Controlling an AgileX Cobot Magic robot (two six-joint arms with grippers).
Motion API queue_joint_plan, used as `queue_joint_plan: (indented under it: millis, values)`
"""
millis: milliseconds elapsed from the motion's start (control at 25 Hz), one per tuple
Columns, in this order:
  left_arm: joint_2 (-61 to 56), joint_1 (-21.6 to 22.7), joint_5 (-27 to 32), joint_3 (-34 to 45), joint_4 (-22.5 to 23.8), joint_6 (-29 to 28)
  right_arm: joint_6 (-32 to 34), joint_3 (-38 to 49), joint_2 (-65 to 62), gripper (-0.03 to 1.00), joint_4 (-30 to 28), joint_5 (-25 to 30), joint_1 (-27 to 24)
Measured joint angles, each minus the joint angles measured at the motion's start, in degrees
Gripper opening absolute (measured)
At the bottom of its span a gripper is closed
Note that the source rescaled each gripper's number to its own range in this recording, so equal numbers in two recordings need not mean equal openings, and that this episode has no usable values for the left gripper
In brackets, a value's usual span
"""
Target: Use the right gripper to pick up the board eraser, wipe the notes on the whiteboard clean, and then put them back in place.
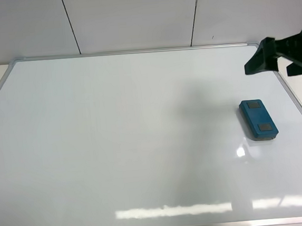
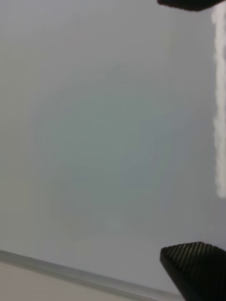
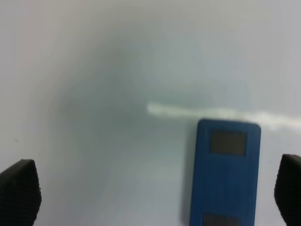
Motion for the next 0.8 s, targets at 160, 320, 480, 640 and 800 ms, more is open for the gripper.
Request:
queue_joint_plan:
  millis: [160,320,480,640,800]
  values:
    - [0.0,0.0,0.0,0.0,0.0,0.0,0.0,0.0,-11.49,1.0,0.03,0.3,0.0]
    - [0.0,0.0,0.0,0.0,0.0,0.0,0.21,0.0,-22.54,1.0,-1.18,1.88,0.0]
    - [0.0,0.0,0.0,0.0,0.0,0.0,5.16,0.0,-32.06,1.0,-5.8,6.85,0.0]
    - [0.0,0.0,0.0,0.0,0.0,0.0,14.74,0.0,-40.8,1.0,-15.77,14.38,0.0]
    - [0.0,0.0,0.0,0.0,0.0,0.0,21.17,1.63,-49.48,1.0,-23.04,20.07,0.0]
